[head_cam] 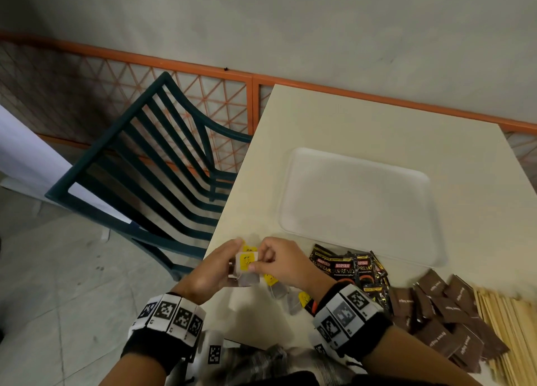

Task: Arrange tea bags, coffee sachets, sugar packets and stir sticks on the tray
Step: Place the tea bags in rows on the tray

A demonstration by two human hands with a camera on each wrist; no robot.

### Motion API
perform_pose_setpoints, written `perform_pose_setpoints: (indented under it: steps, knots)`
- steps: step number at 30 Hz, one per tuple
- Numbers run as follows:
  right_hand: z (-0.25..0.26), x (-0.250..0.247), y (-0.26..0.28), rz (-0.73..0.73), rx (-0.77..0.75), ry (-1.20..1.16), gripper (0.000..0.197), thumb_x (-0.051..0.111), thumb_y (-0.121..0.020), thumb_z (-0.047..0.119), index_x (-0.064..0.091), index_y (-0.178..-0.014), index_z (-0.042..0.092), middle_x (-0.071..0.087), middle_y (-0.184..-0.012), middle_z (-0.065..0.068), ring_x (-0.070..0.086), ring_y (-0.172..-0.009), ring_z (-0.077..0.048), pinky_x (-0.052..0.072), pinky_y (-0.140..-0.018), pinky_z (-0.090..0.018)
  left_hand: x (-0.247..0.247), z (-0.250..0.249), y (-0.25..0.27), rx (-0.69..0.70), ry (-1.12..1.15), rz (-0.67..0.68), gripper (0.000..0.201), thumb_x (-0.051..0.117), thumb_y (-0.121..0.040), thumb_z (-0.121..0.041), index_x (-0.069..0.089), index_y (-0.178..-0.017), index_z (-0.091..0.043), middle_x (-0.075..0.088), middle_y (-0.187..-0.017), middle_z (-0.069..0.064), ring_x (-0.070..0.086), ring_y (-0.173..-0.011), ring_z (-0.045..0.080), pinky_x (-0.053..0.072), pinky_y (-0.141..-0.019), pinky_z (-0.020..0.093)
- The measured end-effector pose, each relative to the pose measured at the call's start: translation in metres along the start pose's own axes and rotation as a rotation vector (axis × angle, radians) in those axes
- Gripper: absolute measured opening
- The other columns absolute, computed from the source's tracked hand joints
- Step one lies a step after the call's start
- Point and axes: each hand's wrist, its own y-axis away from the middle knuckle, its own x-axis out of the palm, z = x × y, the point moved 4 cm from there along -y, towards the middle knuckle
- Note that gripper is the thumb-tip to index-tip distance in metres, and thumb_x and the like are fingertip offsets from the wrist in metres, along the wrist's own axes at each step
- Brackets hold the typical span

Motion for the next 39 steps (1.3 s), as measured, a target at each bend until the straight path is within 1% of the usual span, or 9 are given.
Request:
perform_pose_setpoints:
  steps: [3,7,12,15,19,21,27,33,39]
  knots:
    - [-0.005,-0.005,0.002,-0.041,0.025,-0.025,0.026,0.074,-0.076,0.033,0.050,-0.069,0.027,0.051,-0.061,0.009,0.046,-0.055,-0.001,0.035,-0.052,-0.009,0.000,-0.001,-0.003,0.073,-0.045,0.027,0.036,0.058,-0.087,-0.042,0.055,-0.103,-0.010,0.061,-0.097,0.011,0.062,-0.089,0.020,0.054,-0.079,0.034]
    - [-0.019,-0.027,0.004,-0.102,0.123,0.138,0.030,0.052,-0.091,0.041,0.058,-0.095,0.012,0.058,-0.084,-0.002,0.054,-0.079,-0.015,0.041,-0.071,-0.024,-0.004,0.002,-0.009,0.125,-0.091,-0.092,0.016,0.051,-0.094,-0.017,0.056,-0.105,-0.007,0.065,-0.096,0.007,0.064,-0.086,0.016,0.055,-0.071,0.025]
    - [-0.047,-0.038,0.013,-0.140,0.274,0.767,0.050,0.053,-0.087,0.043,0.046,-0.118,0.005,0.045,-0.121,-0.014,0.042,-0.113,-0.028,0.038,-0.096,-0.033,-0.023,0.003,-0.010,0.171,-0.302,-0.268,0.019,0.057,-0.091,-0.027,0.063,-0.101,-0.012,0.068,-0.102,0.016,0.064,-0.097,0.034,0.053,-0.087,0.047]
    - [-0.048,-0.034,0.013,-0.174,0.280,0.763,0.050,0.057,-0.084,0.043,0.049,-0.115,0.004,0.043,-0.120,-0.013,0.040,-0.113,-0.028,0.038,-0.095,-0.034,-0.028,0.002,-0.010,0.160,-0.479,-0.302,0.013,0.058,-0.090,-0.023,0.063,-0.088,-0.011,0.067,-0.093,0.013,0.062,-0.081,0.020,0.055,-0.072,0.027]
    - [-0.041,-0.030,0.010,-0.170,0.220,0.699,0.027,0.056,-0.085,0.026,0.054,-0.106,0.009,0.047,-0.115,-0.009,0.042,-0.109,-0.026,0.037,-0.094,-0.033,-0.024,0.003,-0.016,0.186,-0.841,-0.230,0.016,0.062,-0.087,-0.022,0.058,-0.091,-0.007,0.043,-0.120,-0.010,0.046,-0.107,0.011,0.040,-0.097,0.028]
    - [-0.035,-0.032,0.011,-0.193,0.168,0.595,0.012,0.053,-0.088,0.022,0.052,-0.096,0.014,0.055,-0.101,-0.005,0.047,-0.098,-0.023,0.040,-0.093,-0.034,-0.015,0.001,-0.016,0.238,-0.934,-0.190,0.020,0.060,-0.088,-0.019,0.062,-0.100,-0.003,0.048,-0.107,-0.012,0.046,-0.103,0.010,0.036,-0.086,0.018]
    - [-0.023,-0.026,0.023,-0.126,0.192,0.062,0.030,0.067,-0.078,0.014,0.057,-0.106,0.010,0.052,-0.067,0.008,0.051,-0.069,-0.011,0.041,-0.060,-0.013,-0.014,0.004,-0.017,0.273,-1.234,-0.244,0.031,0.060,-0.084,-0.039,0.071,-0.095,-0.012,0.060,-0.103,-0.005,0.054,-0.096,0.019,0.040,-0.080,0.030]
    - [-0.038,0.007,0.013,0.092,0.215,0.455,0.052,0.073,-0.071,0.026,0.053,-0.116,0.010,0.055,-0.114,-0.012,0.051,-0.108,-0.027,0.043,-0.086,-0.034,-0.021,0.002,-0.010,0.264,-0.903,-0.308,0.024,0.065,-0.084,-0.025,0.053,-0.070,-0.010,0.047,-0.080,-0.001,0.047,-0.068,0.010,0.039,-0.061,0.015]
    - [-0.035,0.010,0.018,0.060,0.151,0.444,0.033,0.070,-0.075,0.026,0.056,-0.100,0.011,0.057,-0.105,-0.011,0.053,-0.100,-0.027,0.040,-0.077,-0.032,-0.030,0.001,-0.003,0.233,-0.448,-0.254,0.016,0.058,-0.089,-0.027,0.061,-0.100,-0.015,0.068,-0.101,0.009,0.064,-0.095,0.022,0.054,-0.082,0.035]
